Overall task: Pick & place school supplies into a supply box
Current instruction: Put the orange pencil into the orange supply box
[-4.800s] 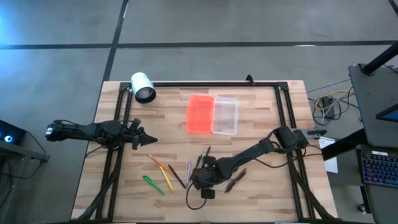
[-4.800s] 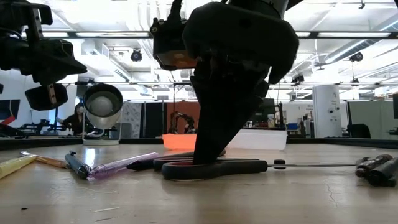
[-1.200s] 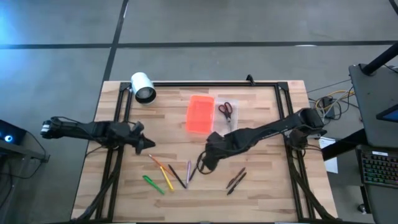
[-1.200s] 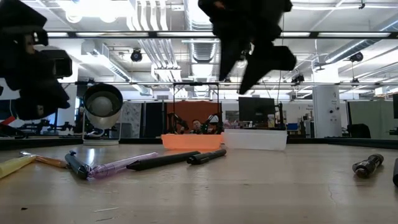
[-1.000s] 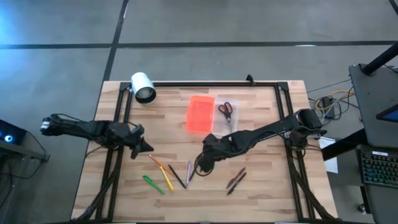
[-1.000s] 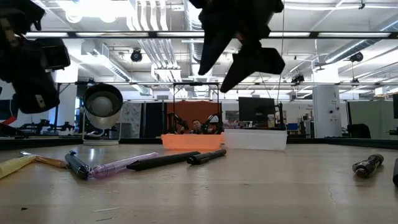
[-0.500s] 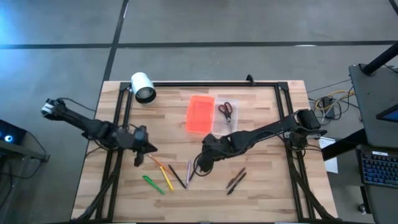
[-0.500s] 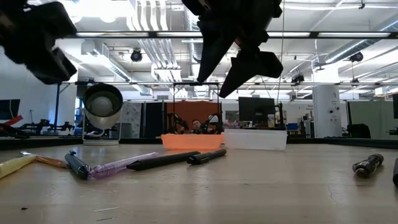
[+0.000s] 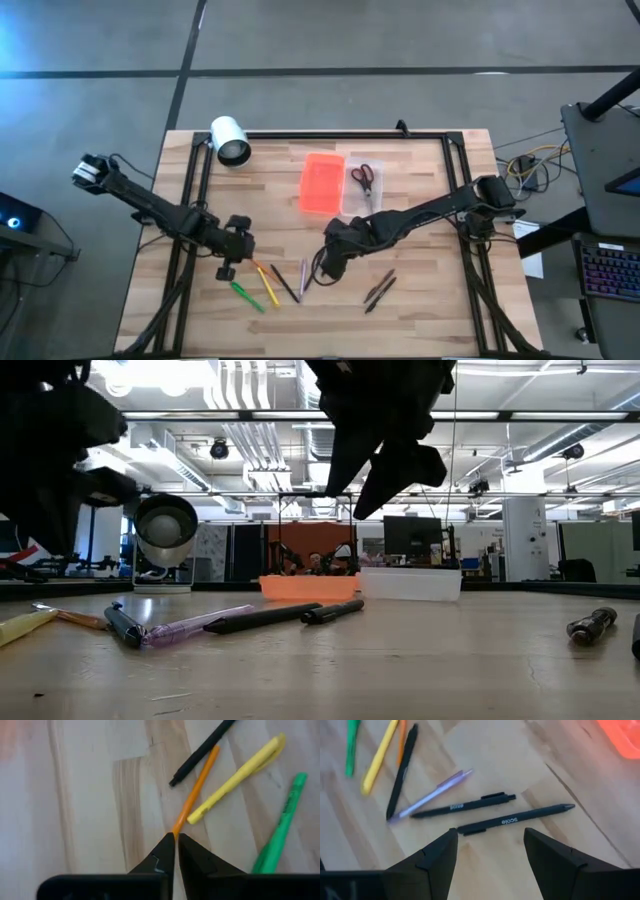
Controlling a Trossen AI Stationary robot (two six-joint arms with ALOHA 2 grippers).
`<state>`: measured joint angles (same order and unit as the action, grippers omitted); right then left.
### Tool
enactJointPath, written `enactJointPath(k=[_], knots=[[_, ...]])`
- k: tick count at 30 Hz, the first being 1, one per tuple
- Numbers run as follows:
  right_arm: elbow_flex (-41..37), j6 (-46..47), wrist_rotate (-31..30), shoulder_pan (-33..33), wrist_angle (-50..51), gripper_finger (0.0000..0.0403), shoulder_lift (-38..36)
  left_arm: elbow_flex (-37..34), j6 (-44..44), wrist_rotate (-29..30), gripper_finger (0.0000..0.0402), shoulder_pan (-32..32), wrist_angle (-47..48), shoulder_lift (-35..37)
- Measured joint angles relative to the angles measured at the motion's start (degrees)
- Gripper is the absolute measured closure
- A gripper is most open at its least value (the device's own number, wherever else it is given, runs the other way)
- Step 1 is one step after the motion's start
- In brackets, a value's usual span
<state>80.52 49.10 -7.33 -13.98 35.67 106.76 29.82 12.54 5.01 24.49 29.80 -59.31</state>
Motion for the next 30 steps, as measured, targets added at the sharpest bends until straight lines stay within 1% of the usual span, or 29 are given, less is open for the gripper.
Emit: enactJointPath(k=[4,7,9,12,19,24,27,30], knots=[[-0.21,-6.82,2.58,0.00,0.14,0.0183,0.00,2.96,-2.97,0.53,0.0340,0.06,0.29,-4.43],[-0.51,-10.06,2.93,0.00,0.19,0.0183,-0.02,4.24,-7.19,0.63,0.0303,0.06,0.95,-8.31],[-0.80,-12.07,2.91,0.00,0.19,0.0183,-0.02,5.10,-9.35,0.62,0.0286,0.06,2.32,-10.79],[-1.47,-14.39,2.89,0.10,0.33,0.0183,-0.04,6.10,-10.57,0.53,0.0275,0.06,3.01,-13.73],[-3.19,-19.24,2.87,1.37,-0.14,0.0183,-0.04,6.25,-10.59,-0.65,0.0273,-0.07,3.30,-19.24],[-4.22,-19.81,2.87,3.12,-0.51,0.0183,-0.07,6.43,-10.28,-1.12,0.0278,-0.47,2.81,-22.74],[-4.36,-19.71,2.79,4.02,-0.54,0.0184,-0.07,6.40,-9.42,-1.71,0.0298,-1.16,2.54,-24.35],[-4.29,-19.62,1.84,4.44,-0.54,0.0184,-0.15,6.86,-8.32,-2.42,0.0331,-2.33,2.47,-25.97]])
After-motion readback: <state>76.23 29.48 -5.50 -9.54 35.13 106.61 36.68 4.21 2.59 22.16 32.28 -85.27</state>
